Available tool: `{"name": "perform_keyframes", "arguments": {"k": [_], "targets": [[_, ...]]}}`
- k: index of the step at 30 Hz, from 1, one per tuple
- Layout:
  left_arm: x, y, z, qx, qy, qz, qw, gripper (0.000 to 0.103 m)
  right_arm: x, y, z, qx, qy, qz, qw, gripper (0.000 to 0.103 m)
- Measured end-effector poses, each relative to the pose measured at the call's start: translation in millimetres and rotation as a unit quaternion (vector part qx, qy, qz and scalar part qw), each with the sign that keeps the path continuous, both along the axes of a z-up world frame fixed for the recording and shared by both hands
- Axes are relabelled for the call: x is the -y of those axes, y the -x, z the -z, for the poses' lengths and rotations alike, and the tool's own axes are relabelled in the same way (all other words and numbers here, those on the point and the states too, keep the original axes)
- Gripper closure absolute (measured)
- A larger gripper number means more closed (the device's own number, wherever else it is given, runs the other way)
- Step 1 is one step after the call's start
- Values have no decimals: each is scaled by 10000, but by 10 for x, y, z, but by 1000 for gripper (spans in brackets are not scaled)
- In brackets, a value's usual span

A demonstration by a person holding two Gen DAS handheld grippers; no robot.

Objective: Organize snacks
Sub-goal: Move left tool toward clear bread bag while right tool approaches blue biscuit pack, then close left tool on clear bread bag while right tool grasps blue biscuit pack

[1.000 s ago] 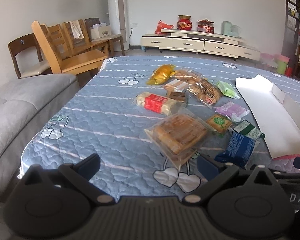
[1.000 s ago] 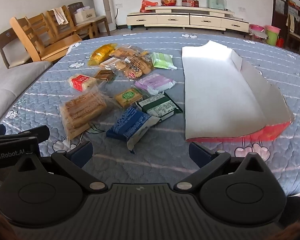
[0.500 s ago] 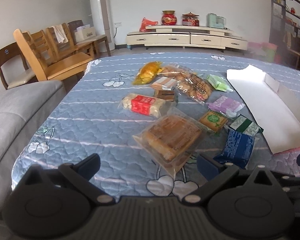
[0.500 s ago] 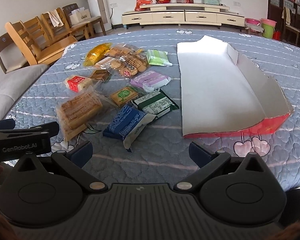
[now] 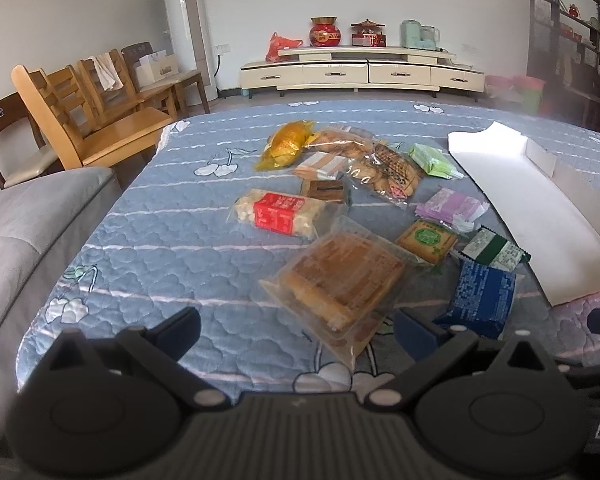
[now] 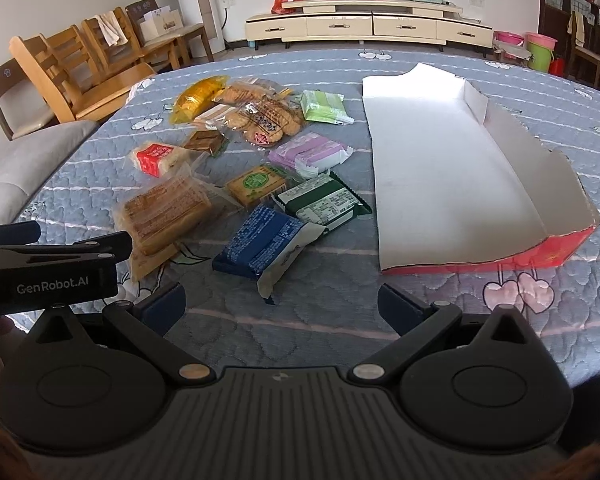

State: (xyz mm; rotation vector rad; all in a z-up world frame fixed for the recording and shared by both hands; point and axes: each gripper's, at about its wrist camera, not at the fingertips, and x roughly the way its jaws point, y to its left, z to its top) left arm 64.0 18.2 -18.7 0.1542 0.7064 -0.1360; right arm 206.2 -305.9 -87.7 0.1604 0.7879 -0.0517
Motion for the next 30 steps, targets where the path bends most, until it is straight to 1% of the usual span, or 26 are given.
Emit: {"name": "perform_keyframes", "arguments": {"k": [4,14,21,26,28,29,30], "targets": [[-9,-39,16,-17,19,13,10000,1,-16,-22,18,-41,2,-9,10000,0],[4,-153,68,-38,-76,167,9998,1,-29,-68,54,-143,40,17,9999,0],[62,-349,131,-39,-171,641,9978,1,-19,-81,78,-202,1,39,9998,0],[166,-592,245,-283,-353,1075,9932,1,-4,-93,107,-249,-45,73,9997,0],[211,-674,309,-452,-404,1238,9905,1,9,-102,123,-271,-78,95,9996,0],[238,-697,341,-494,-451,1288,9894,1,15,-108,131,-277,-89,107,9995,0],[269,-703,374,-481,-582,1302,9886,1,22,-113,137,-283,-110,116,9995,0]]}}
